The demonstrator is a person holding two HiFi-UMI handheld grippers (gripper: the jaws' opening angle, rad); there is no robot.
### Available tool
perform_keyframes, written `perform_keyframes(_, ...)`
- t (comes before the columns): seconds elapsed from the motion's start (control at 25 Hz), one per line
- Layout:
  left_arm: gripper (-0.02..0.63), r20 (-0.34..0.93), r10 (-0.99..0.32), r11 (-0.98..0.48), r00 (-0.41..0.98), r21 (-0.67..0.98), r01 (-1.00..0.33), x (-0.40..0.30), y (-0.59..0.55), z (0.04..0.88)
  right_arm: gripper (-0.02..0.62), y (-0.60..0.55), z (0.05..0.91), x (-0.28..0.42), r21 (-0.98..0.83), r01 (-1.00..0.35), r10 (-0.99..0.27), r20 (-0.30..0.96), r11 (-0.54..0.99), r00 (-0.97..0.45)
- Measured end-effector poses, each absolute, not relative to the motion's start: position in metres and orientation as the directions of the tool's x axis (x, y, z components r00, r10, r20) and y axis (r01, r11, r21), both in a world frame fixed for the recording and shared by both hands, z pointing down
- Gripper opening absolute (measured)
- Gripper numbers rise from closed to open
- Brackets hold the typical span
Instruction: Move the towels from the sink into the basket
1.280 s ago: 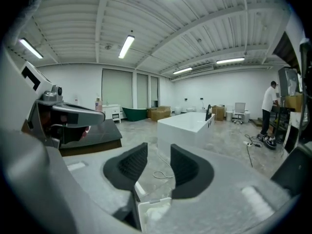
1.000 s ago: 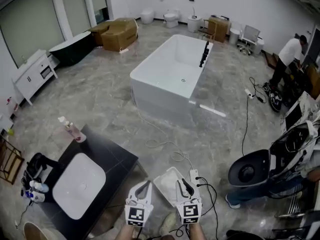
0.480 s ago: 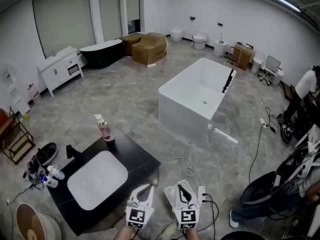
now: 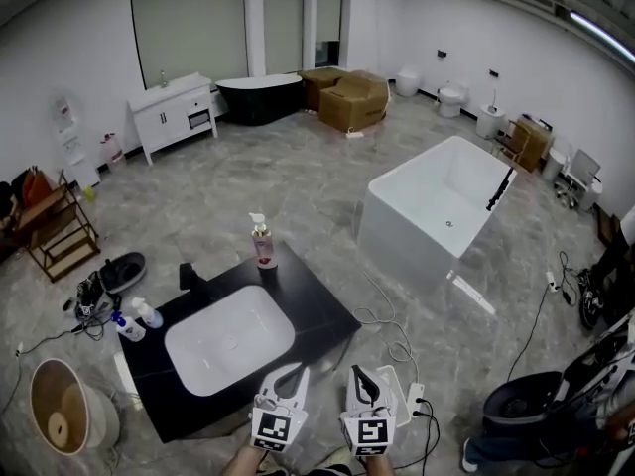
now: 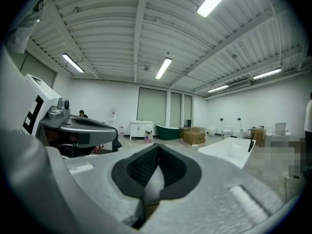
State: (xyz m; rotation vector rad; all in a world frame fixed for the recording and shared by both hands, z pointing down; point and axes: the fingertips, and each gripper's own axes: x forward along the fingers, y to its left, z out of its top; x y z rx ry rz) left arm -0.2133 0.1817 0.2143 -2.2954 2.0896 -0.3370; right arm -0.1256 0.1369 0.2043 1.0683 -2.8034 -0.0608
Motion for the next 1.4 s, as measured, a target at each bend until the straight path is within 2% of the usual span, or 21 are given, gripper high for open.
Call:
perform_keyframes(0.4,0.009,0.139,-0.99,-0.042,0.02,-0.157,-0.987,-0.248,0.206,0.211,-0.002,0.158,0.205,-0.171,0.104,-0.591,-0.6,0.118,0.8,-0.791)
perform_keyframes(1.4,0.009,0.137,-0.99,-0.037,0.021,-0.115,-0.993,-0.255,0.196,0.211,-0.002,0.15,0.208,-0.171,0.115,-0.602,-0.613,0.124,0.79,-0.78)
